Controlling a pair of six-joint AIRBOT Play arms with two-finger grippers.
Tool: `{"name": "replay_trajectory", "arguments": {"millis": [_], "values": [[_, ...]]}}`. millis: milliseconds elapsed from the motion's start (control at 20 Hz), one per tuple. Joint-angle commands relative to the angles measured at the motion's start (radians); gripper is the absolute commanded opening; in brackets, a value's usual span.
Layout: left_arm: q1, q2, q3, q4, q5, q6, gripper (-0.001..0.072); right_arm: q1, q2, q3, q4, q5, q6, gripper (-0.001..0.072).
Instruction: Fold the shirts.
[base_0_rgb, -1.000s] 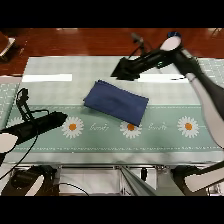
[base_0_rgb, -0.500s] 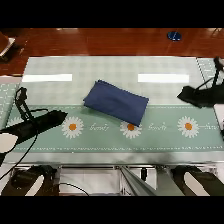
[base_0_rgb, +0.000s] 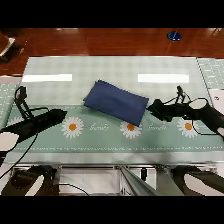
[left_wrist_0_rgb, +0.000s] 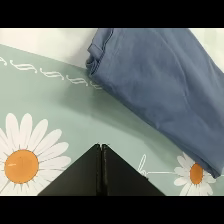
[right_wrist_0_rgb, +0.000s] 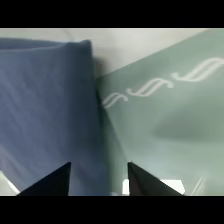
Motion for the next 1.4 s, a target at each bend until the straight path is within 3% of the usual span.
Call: {"name": "replay_trajectory", "arguments": {"millis": [0, 150, 200, 300, 550, 1000, 1350], "values": [[0.000, -0.002, 0.000, 0.001, 0.007, 0.000, 0.0016, 0.035, -0.174, 0.084, 0.125, 0.106, -0.113, 0.0411], [0.000, -0.002, 0.000, 0.001, 0.009, 0.000, 0.0016, 0.100, -0.268, 0.182, 0.129, 0.140, -0.134, 0.0390], [0.000, -0.002, 0.000, 0.001, 0.008, 0.000, 0.0016, 0.116, -0.289, 0.222, 0.129, 0.147, -0.143, 0.0306], [0.000, -0.002, 0.000, 0.001, 0.008, 0.000, 0.0016, 0.140, -0.309, 0.311, 0.129, 0.173, -0.203, 0.0023], [0.000, -0.002, 0.000, 0.001, 0.009, 0.000, 0.0016, 0.150, -0.309, 0.623, 0.064, 0.336, -0.203, 0.0027], [0.000, -0.002, -0.001, 0.001, 0.000, 0.003, 0.0016, 0.063, -0.307, 1.265, -0.276, 0.657, 0.071, 0.0027], [0.000, -0.002, -0.001, 0.002, -0.068, 0.004, 0.0016, -0.213, -0.203, 1.363, -0.275, 0.766, 0.207, 0.0027]]}}
